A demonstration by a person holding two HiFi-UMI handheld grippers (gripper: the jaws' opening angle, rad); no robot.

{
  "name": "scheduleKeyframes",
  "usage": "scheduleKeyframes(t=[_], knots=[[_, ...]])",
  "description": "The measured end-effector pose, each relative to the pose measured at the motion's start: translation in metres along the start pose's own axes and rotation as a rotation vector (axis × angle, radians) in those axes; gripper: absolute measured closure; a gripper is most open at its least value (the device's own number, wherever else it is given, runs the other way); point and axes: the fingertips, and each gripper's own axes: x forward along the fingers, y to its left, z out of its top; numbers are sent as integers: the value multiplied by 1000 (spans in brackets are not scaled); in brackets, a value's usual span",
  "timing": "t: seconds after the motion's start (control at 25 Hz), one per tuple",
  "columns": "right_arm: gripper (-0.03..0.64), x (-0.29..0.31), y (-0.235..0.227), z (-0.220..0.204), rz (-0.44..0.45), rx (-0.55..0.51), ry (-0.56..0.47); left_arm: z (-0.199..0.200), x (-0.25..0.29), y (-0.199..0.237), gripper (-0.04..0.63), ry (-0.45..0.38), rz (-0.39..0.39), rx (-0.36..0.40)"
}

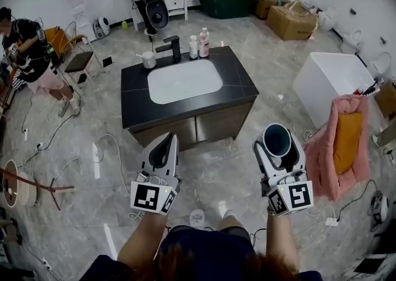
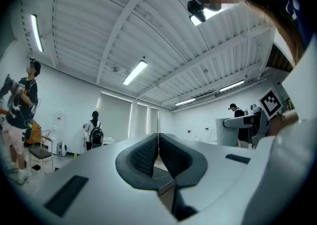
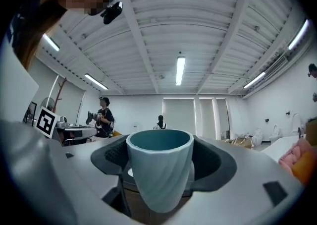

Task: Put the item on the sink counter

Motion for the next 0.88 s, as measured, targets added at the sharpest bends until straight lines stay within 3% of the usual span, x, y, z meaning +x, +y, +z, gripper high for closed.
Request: scheduleKeyframes(t=[0.44,0.88], knots=[[227,63,-17,-30,38,-8,35,-29,49,37,574,27,32,-5],[229,181,-130,-42,116,-25,29,-44,192,57,574,0,124,18]])
